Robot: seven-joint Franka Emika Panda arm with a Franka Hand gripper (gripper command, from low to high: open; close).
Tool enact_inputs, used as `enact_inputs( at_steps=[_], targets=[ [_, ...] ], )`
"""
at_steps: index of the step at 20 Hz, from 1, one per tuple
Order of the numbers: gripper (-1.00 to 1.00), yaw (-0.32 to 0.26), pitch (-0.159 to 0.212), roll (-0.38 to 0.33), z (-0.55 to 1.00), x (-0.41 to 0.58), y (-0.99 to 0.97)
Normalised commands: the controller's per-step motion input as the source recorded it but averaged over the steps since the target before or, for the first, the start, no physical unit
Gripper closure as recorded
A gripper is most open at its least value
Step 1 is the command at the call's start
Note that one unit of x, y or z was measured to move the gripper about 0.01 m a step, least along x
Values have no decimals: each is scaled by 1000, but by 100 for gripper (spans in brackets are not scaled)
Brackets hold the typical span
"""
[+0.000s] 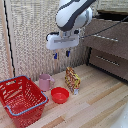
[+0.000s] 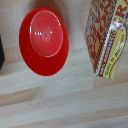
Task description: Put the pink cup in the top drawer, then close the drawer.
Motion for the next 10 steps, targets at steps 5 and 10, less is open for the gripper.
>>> enact_inputs(
  at_steps=[5,10],
  targets=[
    [-100,-5,-1,0,-93,468,215],
    [-100,7,37,-8,-156,540,207]
  ],
)
